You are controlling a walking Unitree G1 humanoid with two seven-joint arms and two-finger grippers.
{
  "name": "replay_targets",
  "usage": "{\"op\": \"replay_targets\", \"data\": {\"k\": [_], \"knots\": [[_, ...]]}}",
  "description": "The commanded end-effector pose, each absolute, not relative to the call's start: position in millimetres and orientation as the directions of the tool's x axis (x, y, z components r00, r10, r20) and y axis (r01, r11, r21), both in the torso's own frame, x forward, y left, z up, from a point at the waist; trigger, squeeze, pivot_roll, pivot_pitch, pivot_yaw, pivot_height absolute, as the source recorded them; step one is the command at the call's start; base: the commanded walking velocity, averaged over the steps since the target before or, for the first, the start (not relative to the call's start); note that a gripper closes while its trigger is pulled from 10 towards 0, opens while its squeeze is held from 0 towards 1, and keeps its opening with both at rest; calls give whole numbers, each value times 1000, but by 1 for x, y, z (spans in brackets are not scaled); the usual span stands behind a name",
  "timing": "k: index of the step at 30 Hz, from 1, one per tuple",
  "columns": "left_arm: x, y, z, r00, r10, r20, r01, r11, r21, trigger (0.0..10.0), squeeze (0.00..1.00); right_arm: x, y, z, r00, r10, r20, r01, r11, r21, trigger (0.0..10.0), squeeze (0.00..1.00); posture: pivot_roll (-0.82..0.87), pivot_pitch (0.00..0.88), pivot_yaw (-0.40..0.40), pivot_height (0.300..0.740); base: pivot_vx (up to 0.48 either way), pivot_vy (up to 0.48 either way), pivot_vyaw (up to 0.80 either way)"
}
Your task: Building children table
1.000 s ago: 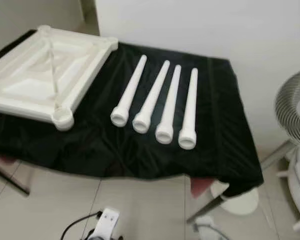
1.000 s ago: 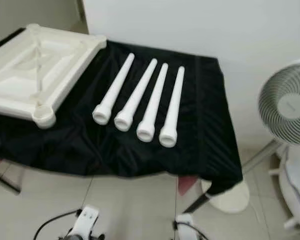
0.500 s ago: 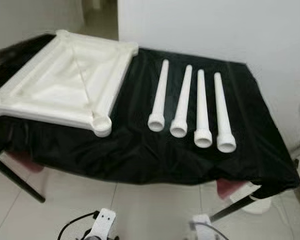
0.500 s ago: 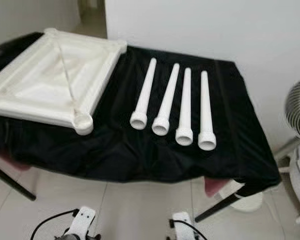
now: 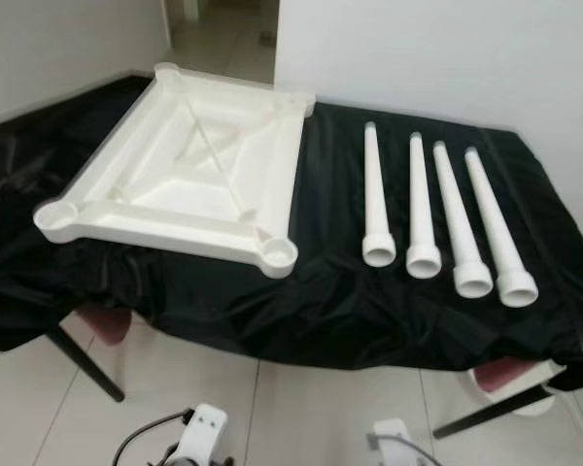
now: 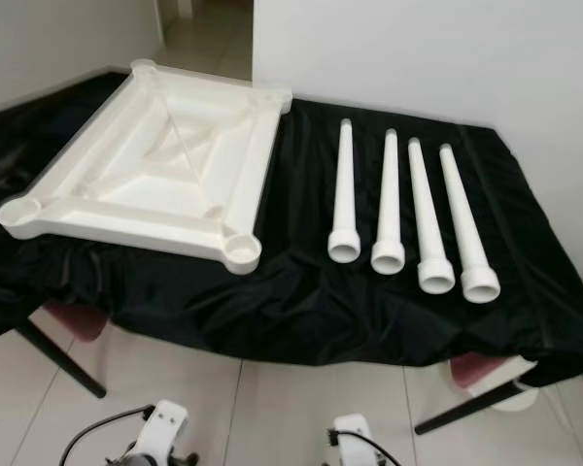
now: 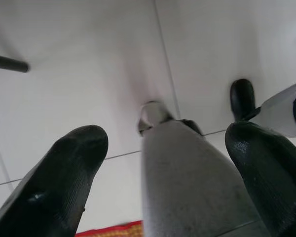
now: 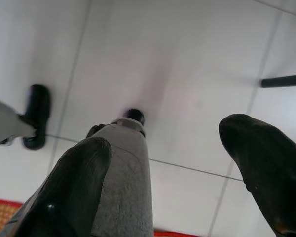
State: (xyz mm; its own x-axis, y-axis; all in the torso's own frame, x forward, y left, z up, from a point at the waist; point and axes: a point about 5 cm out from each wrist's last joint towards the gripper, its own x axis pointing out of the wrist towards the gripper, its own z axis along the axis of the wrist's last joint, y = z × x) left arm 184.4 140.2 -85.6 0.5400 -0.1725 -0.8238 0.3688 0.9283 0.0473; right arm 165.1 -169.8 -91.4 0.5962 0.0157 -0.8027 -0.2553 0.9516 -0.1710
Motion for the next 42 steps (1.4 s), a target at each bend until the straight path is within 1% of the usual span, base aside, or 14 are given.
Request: {"op": "replay_targets", "data": {"k": [1,7,13,18,20,21,26,31,32,36,38,39,41,42], "knots": [[172,137,-91,492,-198,-848,408,913,23,10000,0,155,-180,-95,562,1,-827,-261,949,-176,10000,0,45,91,-39,740,0,0,0],[183,135,-86,516,-237,-823,459,888,32,10000,0,166,-181,-90,591,29,-806,-279,945,-170,10000,0,48,97,-41,740,0,0,0],[205,139,-71,562,-325,-761,522,853,22,10000,0,192,-186,-75,674,91,-733,-311,935,-170,10000,0,53,113,-36,740,0,0,0],[216,137,-64,591,-367,-719,536,844,10,10000,0,200,-191,-68,703,103,-703,-308,936,-171,10000,0,51,115,-33,740,0,0,0],[217,136,-63,594,-370,-714,536,844,8,10000,0,201,-191,-68,706,104,-701,-308,936,-171,10000,0,51,115,-33,740,0,0,0],[219,135,-62,602,-364,-711,544,839,31,10000,0,201,-191,-68,707,108,-699,-313,934,-173,10000,0,51,115,-32,740,0,-480,0],[222,131,-59,610,-376,-698,553,832,34,10000,0,199,-190,-68,707,117,-698,-324,930,-172,10000,0,52,115,-31,740,0,-403,0],[228,123,-52,621,-444,-646,595,803,19,10000,0,199,-185,-67,716,166,-678,-365,917,-162,10000,0,55,114,-32,740,0,0,0],[229,122,-50,615,-477,-628,613,790,0,10000,0,200,-184,-66,718,187,-671,-380,913,-151,10000,0,52,113,-30,740,0,0,0],[229,121,-49,610,-501,-614,626,780,-14,10000,0,200,-183,-65,719,203,-665,-390,909,-144,10000,0,52,113,-30,740,0,0,0],[231,121,-46,607,-526,-596,649,761,-12,10000,0,202,-181,-63,722,230,-653,-413,900,-140,10000,0,53,114,-31,740,0,0,0],[233,121,-42,602,-564,-565,670,742,-26,10000,0,204,-180,-60,721,275,-636,-439,891,-113,10000,0,54,116,-30,740,0,0,0],[239,124,-28,560,-681,-472,743,665,-77,10000,0,213,-176,-48,710,422,-563,-529,848,-32,10000,0,54,120,-32,740,0,0,0],[240,127,-22,517,-737,-435,784,612,-106,10000,0,218,-176,-41,704,487,-517,-569,822,1,10000,0,54,121,-32,740,0,0,0]]}}
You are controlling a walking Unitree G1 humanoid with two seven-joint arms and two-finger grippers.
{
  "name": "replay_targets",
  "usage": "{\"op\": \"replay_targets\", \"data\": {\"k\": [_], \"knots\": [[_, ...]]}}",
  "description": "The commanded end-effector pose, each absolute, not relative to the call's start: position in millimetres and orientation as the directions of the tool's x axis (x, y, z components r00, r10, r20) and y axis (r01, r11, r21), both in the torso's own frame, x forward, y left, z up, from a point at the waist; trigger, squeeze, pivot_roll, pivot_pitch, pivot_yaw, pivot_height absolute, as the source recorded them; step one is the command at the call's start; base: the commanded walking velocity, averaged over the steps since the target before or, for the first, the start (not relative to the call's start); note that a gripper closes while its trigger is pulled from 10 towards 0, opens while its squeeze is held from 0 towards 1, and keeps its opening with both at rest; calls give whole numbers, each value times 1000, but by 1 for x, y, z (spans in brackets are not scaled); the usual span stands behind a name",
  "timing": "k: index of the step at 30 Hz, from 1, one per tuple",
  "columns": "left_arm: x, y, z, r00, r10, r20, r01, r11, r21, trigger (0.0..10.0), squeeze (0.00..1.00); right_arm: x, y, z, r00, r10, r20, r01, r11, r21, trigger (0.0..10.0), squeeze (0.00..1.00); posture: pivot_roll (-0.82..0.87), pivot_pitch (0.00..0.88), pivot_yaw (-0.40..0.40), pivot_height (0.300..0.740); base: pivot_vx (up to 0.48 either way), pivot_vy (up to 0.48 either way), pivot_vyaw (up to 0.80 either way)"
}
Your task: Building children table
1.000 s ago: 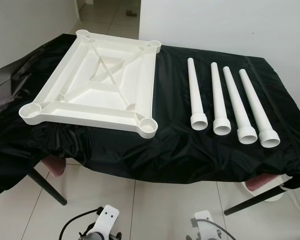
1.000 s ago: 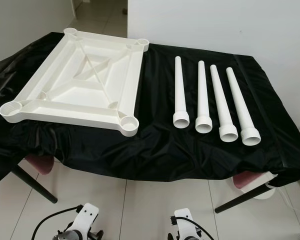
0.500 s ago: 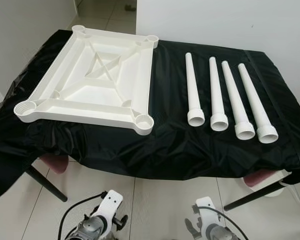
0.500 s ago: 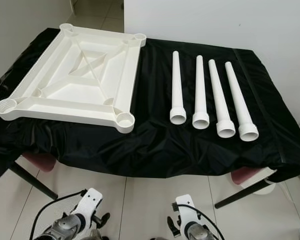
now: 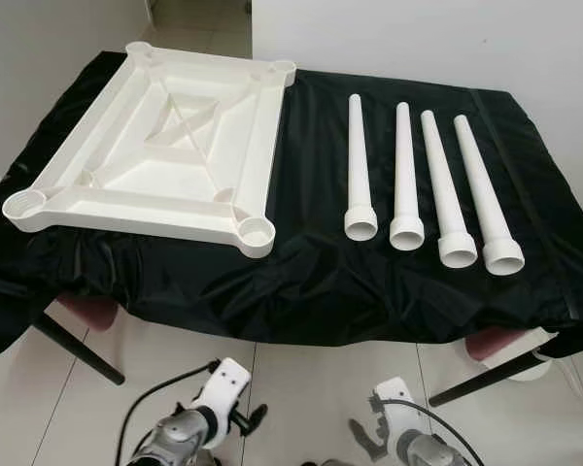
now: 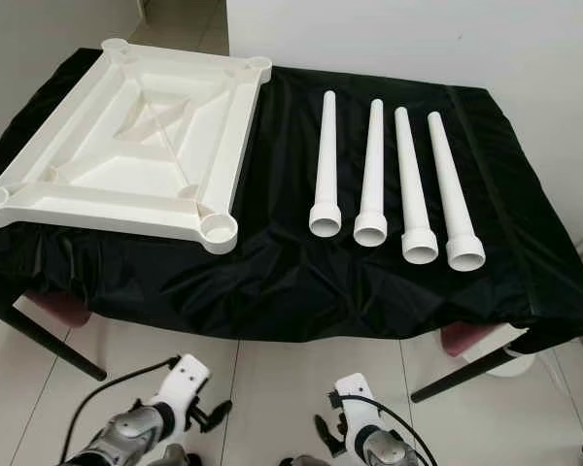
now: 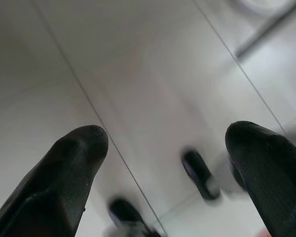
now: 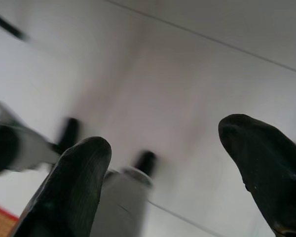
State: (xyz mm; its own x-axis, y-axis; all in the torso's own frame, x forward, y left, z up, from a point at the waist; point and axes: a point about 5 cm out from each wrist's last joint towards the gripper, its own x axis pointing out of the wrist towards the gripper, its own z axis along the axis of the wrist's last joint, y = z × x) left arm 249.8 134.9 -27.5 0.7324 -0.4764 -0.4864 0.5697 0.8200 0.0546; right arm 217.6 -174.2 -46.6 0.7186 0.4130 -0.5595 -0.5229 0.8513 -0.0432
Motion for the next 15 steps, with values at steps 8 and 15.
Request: {"op": "replay_targets", "data": {"k": [8,15], "knots": [[235,142,8,305,-892,-335,923,363,-126,10000,0,221,-184,-10,555,736,-388,-785,618,50,10000,0,52,123,-33,740,0,0,0],[223,152,27,187,-919,-346,971,226,-75,10000,0,213,-190,9,404,843,-356,-885,459,83,10000,0,52,125,-32,740,0,0,0]]}}
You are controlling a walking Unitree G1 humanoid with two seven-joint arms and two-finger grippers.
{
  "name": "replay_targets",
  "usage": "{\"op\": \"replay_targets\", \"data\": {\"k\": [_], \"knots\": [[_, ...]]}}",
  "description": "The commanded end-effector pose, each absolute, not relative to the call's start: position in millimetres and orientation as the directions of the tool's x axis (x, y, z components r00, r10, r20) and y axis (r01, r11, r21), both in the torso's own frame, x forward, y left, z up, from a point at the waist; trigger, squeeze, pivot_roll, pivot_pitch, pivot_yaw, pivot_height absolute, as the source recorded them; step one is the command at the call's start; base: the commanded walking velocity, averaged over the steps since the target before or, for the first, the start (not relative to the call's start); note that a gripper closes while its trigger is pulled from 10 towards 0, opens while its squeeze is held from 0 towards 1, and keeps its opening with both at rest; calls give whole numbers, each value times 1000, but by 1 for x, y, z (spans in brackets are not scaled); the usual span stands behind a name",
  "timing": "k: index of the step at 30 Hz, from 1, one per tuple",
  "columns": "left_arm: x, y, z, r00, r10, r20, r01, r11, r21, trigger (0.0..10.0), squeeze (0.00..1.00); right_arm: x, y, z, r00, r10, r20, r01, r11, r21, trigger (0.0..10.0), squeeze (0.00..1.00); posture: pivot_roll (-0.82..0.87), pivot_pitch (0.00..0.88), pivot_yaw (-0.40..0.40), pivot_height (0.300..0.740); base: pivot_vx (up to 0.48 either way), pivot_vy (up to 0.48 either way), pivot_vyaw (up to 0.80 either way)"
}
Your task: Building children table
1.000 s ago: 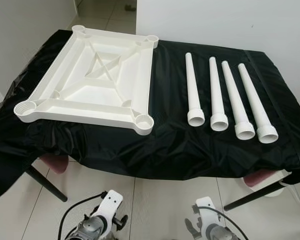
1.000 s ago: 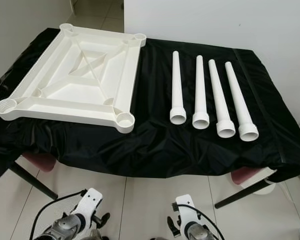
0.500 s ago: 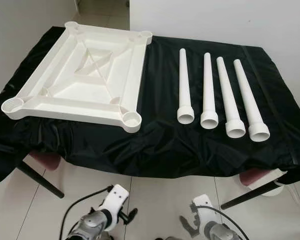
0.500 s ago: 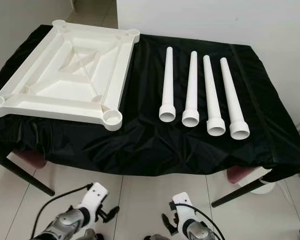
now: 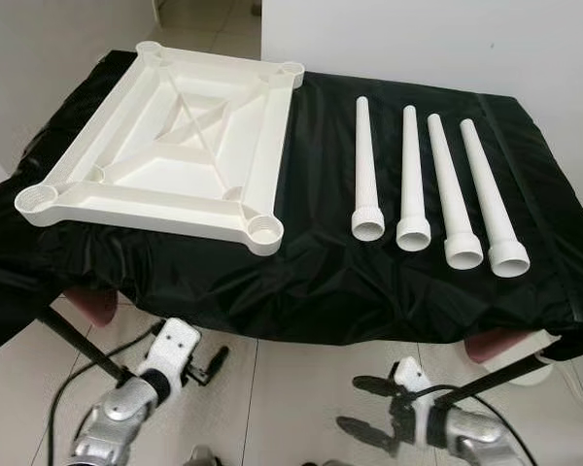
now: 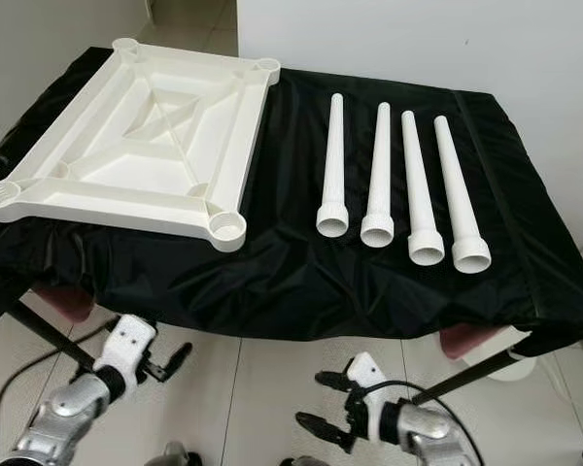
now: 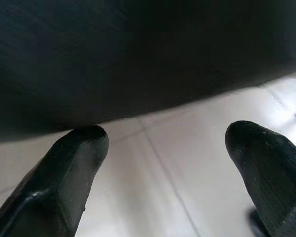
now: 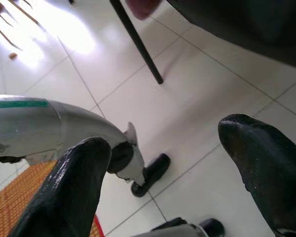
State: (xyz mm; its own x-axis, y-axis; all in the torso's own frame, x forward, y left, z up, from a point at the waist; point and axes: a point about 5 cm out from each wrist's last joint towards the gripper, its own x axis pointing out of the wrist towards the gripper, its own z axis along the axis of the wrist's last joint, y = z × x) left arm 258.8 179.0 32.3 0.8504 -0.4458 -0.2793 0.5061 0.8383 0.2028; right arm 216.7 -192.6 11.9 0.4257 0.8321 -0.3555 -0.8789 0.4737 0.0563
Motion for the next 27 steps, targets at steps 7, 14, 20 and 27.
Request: {"op": "replay_targets", "data": {"k": [7,14,20,27], "knots": [[192,174,73,23,-926,-376,998,44,-47,10000,0,201,-201,52,213,932,-294,-963,250,97,10000,0,62,150,-29,740,0,0,0],[184,171,132,-52,-933,-355,998,-56,-1,10000,0,210,-208,99,194,960,-203,-977,207,46,10000,0,64,156,-26,740,0,0,0],[206,162,150,24,-955,-295,997,1,77,10000,0,230,-208,119,280,951,-128,-960,279,-28,10000,0,64,155,-23,740,0,0,0],[251,153,154,176,-958,-225,975,138,176,10000,0,261,-198,142,448,894,23,-888,448,-99,10000,0,55,140,-19,740,0,0,0]]}}
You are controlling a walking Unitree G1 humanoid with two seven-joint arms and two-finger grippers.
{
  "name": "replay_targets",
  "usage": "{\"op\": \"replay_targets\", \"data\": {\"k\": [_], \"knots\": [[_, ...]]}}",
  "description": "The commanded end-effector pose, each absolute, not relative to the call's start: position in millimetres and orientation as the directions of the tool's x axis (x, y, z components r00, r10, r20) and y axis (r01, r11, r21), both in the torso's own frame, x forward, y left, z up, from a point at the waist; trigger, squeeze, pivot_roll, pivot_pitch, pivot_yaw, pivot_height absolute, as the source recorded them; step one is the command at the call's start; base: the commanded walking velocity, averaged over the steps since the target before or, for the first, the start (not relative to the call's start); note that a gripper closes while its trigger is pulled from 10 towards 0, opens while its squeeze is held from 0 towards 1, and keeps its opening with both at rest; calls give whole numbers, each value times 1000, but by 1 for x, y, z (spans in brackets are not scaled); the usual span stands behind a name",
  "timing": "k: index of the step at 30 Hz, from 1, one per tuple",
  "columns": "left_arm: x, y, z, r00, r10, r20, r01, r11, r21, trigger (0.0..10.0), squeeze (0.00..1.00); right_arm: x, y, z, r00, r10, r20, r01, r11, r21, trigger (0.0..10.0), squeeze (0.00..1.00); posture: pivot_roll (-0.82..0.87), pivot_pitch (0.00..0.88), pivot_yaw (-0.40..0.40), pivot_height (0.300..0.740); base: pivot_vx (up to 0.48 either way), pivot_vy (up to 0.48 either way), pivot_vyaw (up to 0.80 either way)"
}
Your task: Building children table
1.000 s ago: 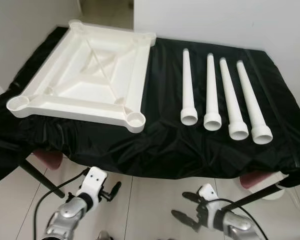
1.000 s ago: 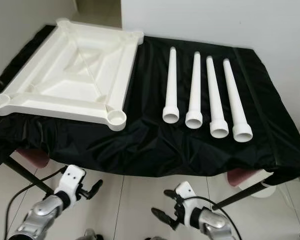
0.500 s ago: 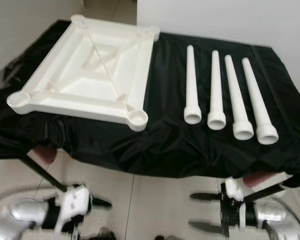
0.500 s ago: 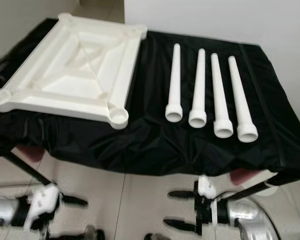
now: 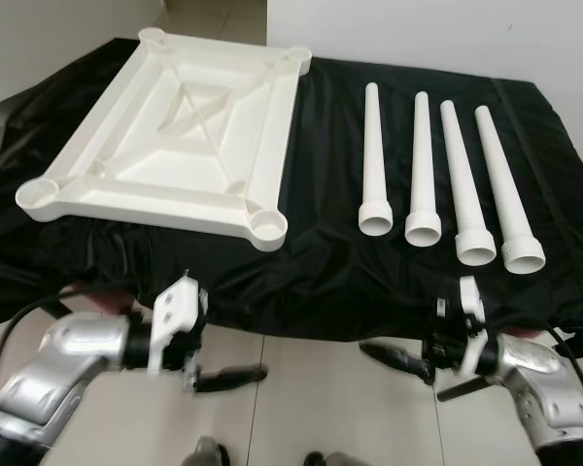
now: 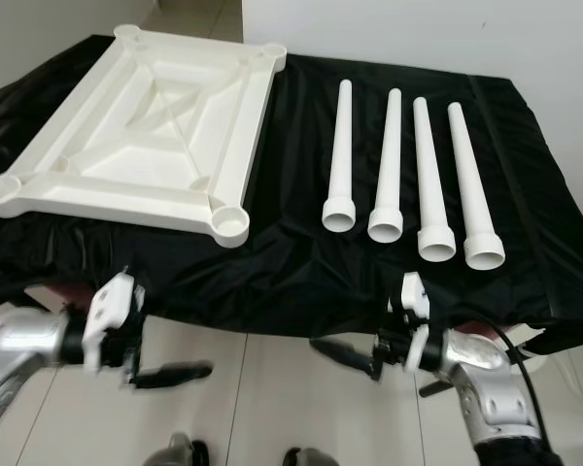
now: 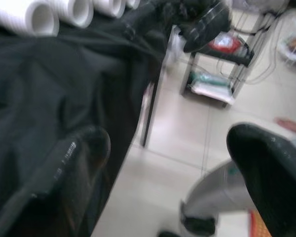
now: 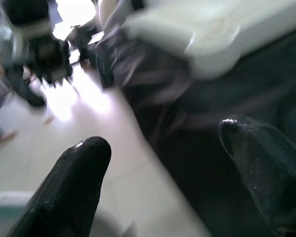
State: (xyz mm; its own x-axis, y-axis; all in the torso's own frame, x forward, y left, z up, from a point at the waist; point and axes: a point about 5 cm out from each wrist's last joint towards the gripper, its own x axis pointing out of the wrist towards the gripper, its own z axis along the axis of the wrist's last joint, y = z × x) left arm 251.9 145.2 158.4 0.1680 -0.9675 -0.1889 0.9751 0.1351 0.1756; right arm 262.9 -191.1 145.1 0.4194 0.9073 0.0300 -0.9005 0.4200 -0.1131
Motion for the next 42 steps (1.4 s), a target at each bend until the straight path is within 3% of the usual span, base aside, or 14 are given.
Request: {"op": "replay_targets", "data": {"k": [1,2,4,10,11,12,16,18,23,24,32,42], "knots": [[261,153,161,248,-950,-188,958,212,192,10000,0,270,-194,154,499,862,89,-857,506,-101,10000,0,55,140,-19,740,0,0,0],[274,153,175,356,-928,-111,922,329,203,10000,0,283,-189,173,574,796,195,-799,596,-81,10000,0,53,133,-20,740,0,0,0],[277,152,179,384,-919,-89,910,359,208,10000,0,286,-187,177,592,776,220,-783,618,-71,10000,0,53,126,-22,740,0,0,0],[308,145,198,575,-816,63,798,577,174,10000,0,306,-177,192,693,636,339,-671,742,-22,10000,0,52,114,-28,740,0,0,0],[308,145,198,575,-816,63,798,577,174,10000,0,306,-177,192,693,636,339,-671,742,-22,10000,0,52,114,-28,740,0,0,0],[317,141,204,631,-769,105,754,639,149,10000,0,312,-174,198,735,565,376,-612,791,6,10000,0,52,110,-29,740,0,0,0],[327,137,208,676,-721,156,705,693,149,10000,0,320,-171,205,786,477,394,-533,845,40,10000,0,52,104,-33,740,0,0,0],[339,134,209,744,-645,174,635,764,119,10000,0,325,-167,209,828,406,387,-443,896,8,10000,0,49,102,-35,740,0,0,0],[349,131,212,794,-574,198,570,817,82,10000,0,330,-165,215,862,324,391,-357,934,13,10000,0,45,100,-37,740,0,0,0],[357,126,214,830,-516,212,513,855,75,10000,0,334,-167,221,890,223,397,-252,968,21,10000,0,42,109,-40,740,0,0,0],[363,131,223,904,-308,297,302,951,68,10000,0,328,-172,229,892,51,449,-49,999,-17,10000,0,43,122,-29,740,0,0,0],[319,143,194,923,-201,328,232,971,-60,10000,0,290,-164,214,868,-14,496,17,1000,-2,10000,0,64,135,-35,740,0,0,0]]}}
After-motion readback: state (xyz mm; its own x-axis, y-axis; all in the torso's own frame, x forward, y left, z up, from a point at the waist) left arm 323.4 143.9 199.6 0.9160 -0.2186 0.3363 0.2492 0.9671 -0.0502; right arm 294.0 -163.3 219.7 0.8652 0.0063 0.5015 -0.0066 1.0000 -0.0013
